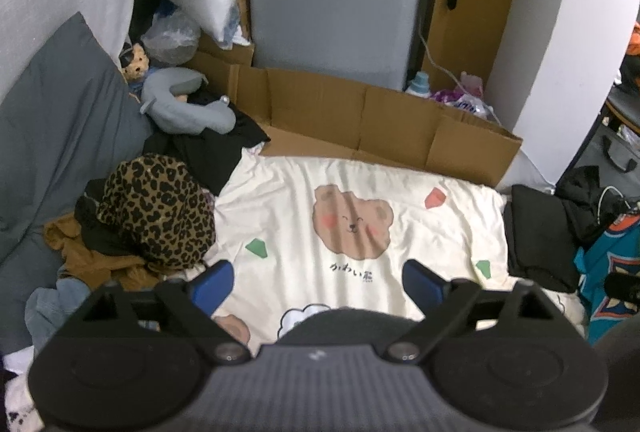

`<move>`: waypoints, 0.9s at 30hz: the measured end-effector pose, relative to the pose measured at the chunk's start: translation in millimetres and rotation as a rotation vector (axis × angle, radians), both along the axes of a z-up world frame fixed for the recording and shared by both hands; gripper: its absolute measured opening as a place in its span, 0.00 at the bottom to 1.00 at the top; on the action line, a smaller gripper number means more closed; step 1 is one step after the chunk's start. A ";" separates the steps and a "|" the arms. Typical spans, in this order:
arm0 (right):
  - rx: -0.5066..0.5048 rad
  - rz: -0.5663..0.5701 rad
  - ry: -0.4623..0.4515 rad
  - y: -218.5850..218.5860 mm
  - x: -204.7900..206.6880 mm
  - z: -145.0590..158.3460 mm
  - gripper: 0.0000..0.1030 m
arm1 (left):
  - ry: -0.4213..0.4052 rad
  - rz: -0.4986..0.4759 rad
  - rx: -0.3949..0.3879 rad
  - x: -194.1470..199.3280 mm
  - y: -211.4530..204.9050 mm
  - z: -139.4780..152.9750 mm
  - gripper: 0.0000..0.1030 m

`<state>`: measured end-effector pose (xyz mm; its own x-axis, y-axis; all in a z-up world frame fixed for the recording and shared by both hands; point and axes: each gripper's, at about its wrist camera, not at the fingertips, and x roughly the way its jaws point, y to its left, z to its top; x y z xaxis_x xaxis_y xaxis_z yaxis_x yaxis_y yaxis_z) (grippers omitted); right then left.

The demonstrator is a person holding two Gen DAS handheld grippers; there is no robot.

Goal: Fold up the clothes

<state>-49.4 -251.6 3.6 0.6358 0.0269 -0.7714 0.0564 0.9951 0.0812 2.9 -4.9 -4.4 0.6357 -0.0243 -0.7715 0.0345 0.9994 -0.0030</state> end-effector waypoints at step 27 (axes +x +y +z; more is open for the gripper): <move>-0.024 -0.014 0.012 4.3 1.2 0.7 0.99 | 0.023 -0.064 0.038 -3.6 -5.5 4.6 0.85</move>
<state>-48.2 -247.4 4.3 0.6266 -0.0005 -0.7793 0.0711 0.9959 0.0566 -0.6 -10.4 0.3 0.6161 -0.0346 -0.7869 0.0984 0.9946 0.0332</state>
